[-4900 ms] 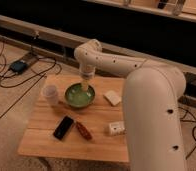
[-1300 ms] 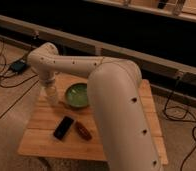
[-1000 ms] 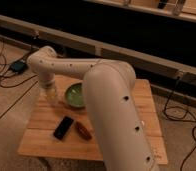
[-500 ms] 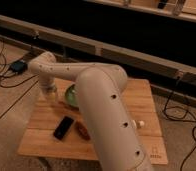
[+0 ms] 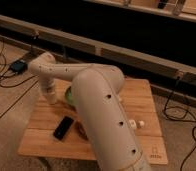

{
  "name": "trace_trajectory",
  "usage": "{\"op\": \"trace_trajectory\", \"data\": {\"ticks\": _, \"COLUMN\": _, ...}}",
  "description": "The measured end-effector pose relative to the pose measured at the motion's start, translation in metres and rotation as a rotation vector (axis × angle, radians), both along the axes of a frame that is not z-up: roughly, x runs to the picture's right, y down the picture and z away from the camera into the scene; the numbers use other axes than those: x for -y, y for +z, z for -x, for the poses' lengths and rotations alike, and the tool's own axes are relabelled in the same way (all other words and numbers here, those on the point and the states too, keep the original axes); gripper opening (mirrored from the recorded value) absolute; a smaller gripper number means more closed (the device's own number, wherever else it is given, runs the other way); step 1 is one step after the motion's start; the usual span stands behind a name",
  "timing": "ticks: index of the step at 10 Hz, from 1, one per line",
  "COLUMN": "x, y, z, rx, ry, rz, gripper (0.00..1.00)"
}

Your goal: Place the ceramic cup in the ceramic bowl

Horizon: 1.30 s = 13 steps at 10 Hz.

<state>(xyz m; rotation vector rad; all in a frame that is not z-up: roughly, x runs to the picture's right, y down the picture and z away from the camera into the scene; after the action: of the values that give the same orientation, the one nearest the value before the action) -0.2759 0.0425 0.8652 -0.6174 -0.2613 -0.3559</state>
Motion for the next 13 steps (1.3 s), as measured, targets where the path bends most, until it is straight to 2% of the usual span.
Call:
{"op": "trace_trajectory", "data": {"ticks": 2, "x": 0.019, "y": -0.012, "z": 0.0, "rx": 0.024, "ry": 0.02, "rz": -0.024, "gripper": 0.0}}
{"op": "trace_trajectory", "data": {"ticks": 4, "x": 0.049, "y": -0.023, "z": -0.013, "rx": 0.035, "ry": 0.065, "rz": -0.06, "gripper": 0.0}}
{"op": "trace_trajectory", "data": {"ticks": 7, "x": 0.08, "y": -0.023, "z": -0.05, "rx": -0.002, "ry": 0.131, "rz": -0.094, "gripper": 0.0}}
{"op": "trace_trajectory", "data": {"ticks": 10, "x": 0.092, "y": -0.015, "z": -0.099, "rx": -0.078, "ry": 0.207, "rz": -0.104, "gripper": 0.0}}
{"op": "trace_trajectory", "data": {"ticks": 13, "x": 0.084, "y": -0.009, "z": -0.142, "rx": -0.15, "ry": 0.255, "rz": -0.095, "gripper": 0.0}}
